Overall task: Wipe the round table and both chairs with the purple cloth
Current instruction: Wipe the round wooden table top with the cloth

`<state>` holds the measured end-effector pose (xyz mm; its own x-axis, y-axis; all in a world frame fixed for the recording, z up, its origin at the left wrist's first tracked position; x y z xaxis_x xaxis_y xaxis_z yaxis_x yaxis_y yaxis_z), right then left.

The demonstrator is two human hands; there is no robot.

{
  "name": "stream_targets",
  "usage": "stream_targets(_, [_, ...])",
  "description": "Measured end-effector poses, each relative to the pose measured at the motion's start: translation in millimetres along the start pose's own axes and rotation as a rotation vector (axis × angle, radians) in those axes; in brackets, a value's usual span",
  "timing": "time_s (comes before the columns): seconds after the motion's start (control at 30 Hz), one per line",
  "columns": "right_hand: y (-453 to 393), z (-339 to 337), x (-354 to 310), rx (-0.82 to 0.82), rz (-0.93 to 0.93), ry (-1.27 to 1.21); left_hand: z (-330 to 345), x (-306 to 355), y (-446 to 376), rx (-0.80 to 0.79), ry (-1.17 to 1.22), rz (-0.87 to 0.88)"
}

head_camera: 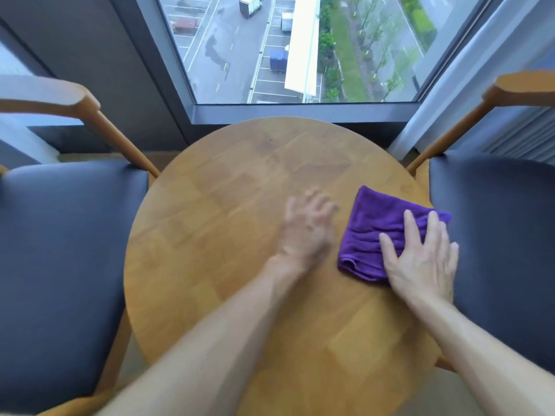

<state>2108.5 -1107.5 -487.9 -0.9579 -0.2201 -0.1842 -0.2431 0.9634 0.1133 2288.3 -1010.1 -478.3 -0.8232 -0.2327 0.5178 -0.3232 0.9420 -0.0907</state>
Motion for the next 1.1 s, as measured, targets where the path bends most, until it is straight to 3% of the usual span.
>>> stream_targets(0.07, [0,16,-20,-0.047,0.009,0.031,-31,-57,12,-0.135,-0.232,-0.18])
stream_targets(0.13, [3,30,-44,-0.035,0.03,0.079,-54,-101,32,-0.153,-0.313,-0.277])
stream_targets(0.2, [17,39,-68,0.002,-0.01,0.098,-65,-126,51,-0.175,-0.323,-0.295])
stream_targets(0.33, [88,55,-111,-0.002,-0.27,0.098,-64,-142,63,-0.144,-0.32,-0.267])
stream_targets(0.43, [135,59,-117,-0.036,-0.435,0.095,-57,-143,57,-0.046,-0.339,-0.266])
stream_targets(0.53, [116,52,-89,-0.047,-0.495,0.094,-46,-141,55,0.031,-0.359,-0.3])
stream_targets(0.7, [19,19,5,-0.061,-0.274,0.222,-30,-108,55,0.049,-0.318,-0.446])
stream_targets(0.8, [10,9,46,-0.058,-0.224,0.202,-23,-89,64,0.022,-0.301,-0.458])
stream_targets(0.97, [85,24,29,-0.025,-0.286,0.111,-20,-66,83,-0.07,-0.293,-0.446])
stream_targets(1.1, [179,40,-11,-0.077,-0.569,0.066,-23,-64,88,-0.05,-0.256,-0.459])
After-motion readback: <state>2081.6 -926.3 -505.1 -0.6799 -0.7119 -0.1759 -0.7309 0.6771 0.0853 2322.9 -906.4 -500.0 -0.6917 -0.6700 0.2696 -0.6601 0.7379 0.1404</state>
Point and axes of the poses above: each hand's wrist, its own y-axis away from the middle knuckle, its own z-axis out of the palm, x = y × z, the point moved 1 cm from there along -y, towards the middle knuckle, and after that the axes turned 9 degrees about z, right-handed, at the moved point
